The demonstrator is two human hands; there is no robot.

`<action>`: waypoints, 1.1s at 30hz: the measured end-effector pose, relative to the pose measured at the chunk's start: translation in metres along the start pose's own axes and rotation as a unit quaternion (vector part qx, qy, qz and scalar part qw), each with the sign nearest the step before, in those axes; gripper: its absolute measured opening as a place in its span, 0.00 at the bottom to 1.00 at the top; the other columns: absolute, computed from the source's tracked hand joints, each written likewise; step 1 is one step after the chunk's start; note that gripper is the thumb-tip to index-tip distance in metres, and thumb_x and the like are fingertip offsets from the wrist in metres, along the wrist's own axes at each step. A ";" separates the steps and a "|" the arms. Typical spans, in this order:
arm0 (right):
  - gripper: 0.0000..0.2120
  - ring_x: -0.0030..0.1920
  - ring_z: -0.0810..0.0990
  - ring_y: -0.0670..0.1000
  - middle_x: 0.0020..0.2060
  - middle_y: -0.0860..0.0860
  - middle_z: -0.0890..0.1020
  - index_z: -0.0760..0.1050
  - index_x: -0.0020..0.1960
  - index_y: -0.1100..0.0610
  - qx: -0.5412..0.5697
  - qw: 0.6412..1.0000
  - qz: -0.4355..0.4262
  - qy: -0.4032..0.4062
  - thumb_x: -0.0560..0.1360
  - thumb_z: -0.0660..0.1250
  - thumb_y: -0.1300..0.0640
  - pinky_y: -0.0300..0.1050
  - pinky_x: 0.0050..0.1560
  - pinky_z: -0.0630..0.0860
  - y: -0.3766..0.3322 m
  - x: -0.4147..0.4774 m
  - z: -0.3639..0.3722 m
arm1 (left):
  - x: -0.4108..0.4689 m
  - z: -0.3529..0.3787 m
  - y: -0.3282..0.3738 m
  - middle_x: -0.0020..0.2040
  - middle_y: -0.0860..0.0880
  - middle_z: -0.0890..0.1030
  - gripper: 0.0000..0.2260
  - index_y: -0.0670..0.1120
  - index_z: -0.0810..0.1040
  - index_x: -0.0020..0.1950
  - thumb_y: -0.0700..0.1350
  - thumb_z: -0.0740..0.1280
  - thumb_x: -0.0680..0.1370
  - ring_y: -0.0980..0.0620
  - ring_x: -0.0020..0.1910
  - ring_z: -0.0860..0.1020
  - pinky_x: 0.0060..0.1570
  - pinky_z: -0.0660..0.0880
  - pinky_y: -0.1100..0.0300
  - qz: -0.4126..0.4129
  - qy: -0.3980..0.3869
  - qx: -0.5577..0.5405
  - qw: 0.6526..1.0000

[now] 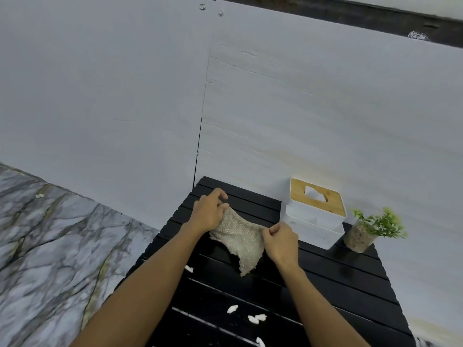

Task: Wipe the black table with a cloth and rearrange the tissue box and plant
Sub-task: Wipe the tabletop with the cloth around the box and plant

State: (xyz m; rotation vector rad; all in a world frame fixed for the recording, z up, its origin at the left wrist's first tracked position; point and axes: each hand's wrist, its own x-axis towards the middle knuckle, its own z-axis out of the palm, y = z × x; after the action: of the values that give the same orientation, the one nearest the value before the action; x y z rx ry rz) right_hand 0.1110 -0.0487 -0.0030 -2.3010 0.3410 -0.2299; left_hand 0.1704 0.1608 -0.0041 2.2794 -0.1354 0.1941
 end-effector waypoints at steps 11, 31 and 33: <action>0.29 0.81 0.38 0.50 0.81 0.42 0.46 0.45 0.81 0.42 -0.227 0.879 -0.344 -0.238 0.83 0.45 0.37 0.55 0.80 0.38 0.002 -0.008 0.040 | -0.030 -0.028 -0.035 0.48 0.55 0.84 0.10 0.51 0.75 0.62 0.46 0.60 0.82 0.50 0.51 0.81 0.58 0.74 0.45 0.009 0.085 0.003 0.996; 0.23 0.80 0.37 0.47 0.78 0.35 0.46 0.48 0.80 0.38 -0.181 0.834 -0.397 -0.338 0.85 0.41 0.41 0.49 0.78 0.35 -0.059 -0.081 0.095 | -0.184 -0.078 -0.074 0.66 0.43 0.76 0.27 0.51 0.48 0.79 0.37 0.53 0.82 0.45 0.60 0.77 0.57 0.70 0.61 -0.046 0.034 0.035 0.998; 0.22 0.80 0.42 0.45 0.77 0.35 0.52 0.54 0.79 0.39 -0.141 0.827 -0.413 -0.353 0.85 0.44 0.43 0.47 0.79 0.38 -0.052 -0.091 0.084 | -0.186 -0.078 -0.074 0.70 0.43 0.73 0.29 0.50 0.47 0.80 0.35 0.52 0.81 0.46 0.64 0.75 0.59 0.67 0.64 -0.059 0.028 0.037 0.997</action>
State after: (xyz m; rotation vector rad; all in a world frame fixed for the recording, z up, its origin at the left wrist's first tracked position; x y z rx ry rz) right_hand 0.0563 0.0714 -0.0274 -2.4850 -1.0835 0.2846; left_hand -0.0079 0.2741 -0.0425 2.3458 0.0363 0.2044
